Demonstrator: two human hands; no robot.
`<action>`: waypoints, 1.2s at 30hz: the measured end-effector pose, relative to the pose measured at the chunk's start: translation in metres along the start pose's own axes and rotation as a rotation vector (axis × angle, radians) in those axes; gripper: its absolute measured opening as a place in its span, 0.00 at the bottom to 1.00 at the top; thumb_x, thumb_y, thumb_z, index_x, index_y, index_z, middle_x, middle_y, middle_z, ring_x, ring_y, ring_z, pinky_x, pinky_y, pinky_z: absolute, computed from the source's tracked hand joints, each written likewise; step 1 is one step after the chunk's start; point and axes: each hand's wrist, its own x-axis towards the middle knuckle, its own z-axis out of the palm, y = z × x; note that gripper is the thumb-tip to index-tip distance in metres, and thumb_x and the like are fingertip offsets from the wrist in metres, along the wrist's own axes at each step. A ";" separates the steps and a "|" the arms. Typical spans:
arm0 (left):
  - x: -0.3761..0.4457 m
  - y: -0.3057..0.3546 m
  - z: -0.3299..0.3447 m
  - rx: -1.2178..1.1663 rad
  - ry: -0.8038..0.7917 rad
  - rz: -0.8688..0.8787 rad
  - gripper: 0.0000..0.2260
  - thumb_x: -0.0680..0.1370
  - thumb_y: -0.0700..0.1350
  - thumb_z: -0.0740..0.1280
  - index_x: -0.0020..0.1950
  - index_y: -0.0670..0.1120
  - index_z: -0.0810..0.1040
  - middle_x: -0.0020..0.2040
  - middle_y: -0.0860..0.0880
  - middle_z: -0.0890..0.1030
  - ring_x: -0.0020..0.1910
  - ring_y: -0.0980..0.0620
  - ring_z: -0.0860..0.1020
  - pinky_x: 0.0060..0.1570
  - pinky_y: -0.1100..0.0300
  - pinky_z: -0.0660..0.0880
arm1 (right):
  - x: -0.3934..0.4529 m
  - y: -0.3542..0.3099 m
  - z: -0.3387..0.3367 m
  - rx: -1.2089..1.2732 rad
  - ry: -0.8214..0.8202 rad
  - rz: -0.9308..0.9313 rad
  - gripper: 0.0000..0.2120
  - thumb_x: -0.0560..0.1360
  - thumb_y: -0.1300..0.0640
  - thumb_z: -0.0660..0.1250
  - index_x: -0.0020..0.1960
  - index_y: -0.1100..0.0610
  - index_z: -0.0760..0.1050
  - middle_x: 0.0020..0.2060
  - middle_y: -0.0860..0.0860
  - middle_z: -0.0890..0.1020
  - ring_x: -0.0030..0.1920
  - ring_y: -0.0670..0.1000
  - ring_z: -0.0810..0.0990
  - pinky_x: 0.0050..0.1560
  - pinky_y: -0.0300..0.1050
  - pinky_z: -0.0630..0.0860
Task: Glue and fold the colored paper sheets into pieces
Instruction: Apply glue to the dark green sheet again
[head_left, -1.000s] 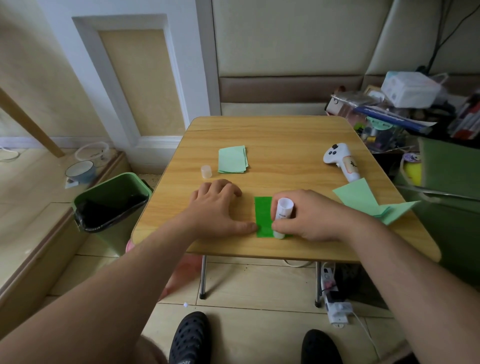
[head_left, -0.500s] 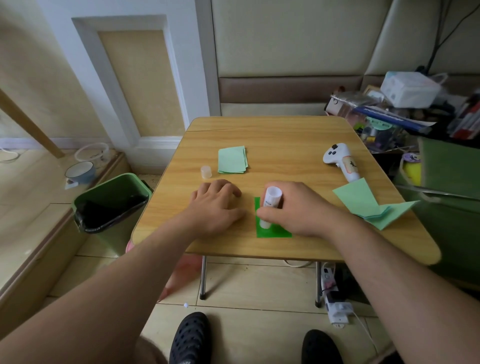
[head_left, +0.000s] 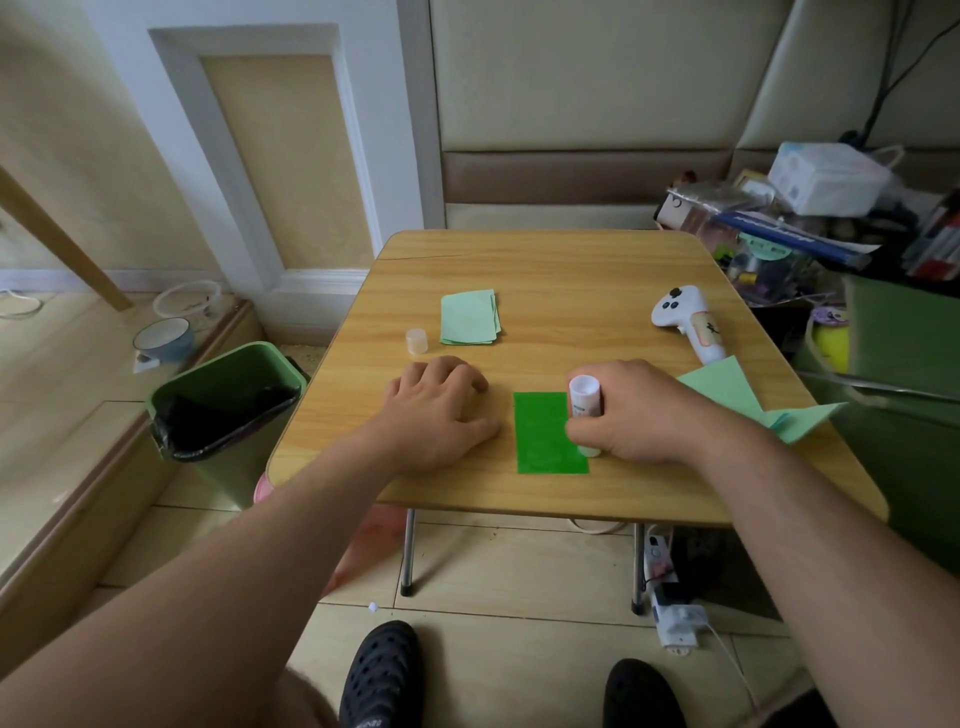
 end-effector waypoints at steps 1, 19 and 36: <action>0.000 0.000 0.000 0.002 0.002 0.002 0.22 0.78 0.66 0.63 0.69 0.61 0.67 0.76 0.55 0.63 0.75 0.45 0.59 0.73 0.46 0.56 | 0.001 -0.002 0.001 0.013 0.025 -0.001 0.10 0.71 0.52 0.71 0.40 0.55 0.72 0.33 0.48 0.78 0.34 0.50 0.72 0.36 0.46 0.68; 0.000 0.000 0.002 0.016 0.018 0.013 0.22 0.78 0.67 0.63 0.69 0.60 0.67 0.76 0.55 0.63 0.75 0.45 0.59 0.73 0.46 0.56 | -0.003 -0.004 0.002 0.021 -0.018 -0.018 0.09 0.71 0.54 0.72 0.39 0.55 0.73 0.33 0.50 0.79 0.35 0.50 0.72 0.36 0.46 0.68; 0.000 -0.001 0.003 0.009 0.032 0.011 0.22 0.78 0.66 0.62 0.69 0.60 0.67 0.75 0.55 0.64 0.74 0.45 0.59 0.72 0.46 0.57 | -0.001 -0.037 0.031 0.126 -0.015 -0.100 0.08 0.73 0.48 0.72 0.41 0.51 0.77 0.35 0.46 0.81 0.36 0.46 0.77 0.38 0.46 0.73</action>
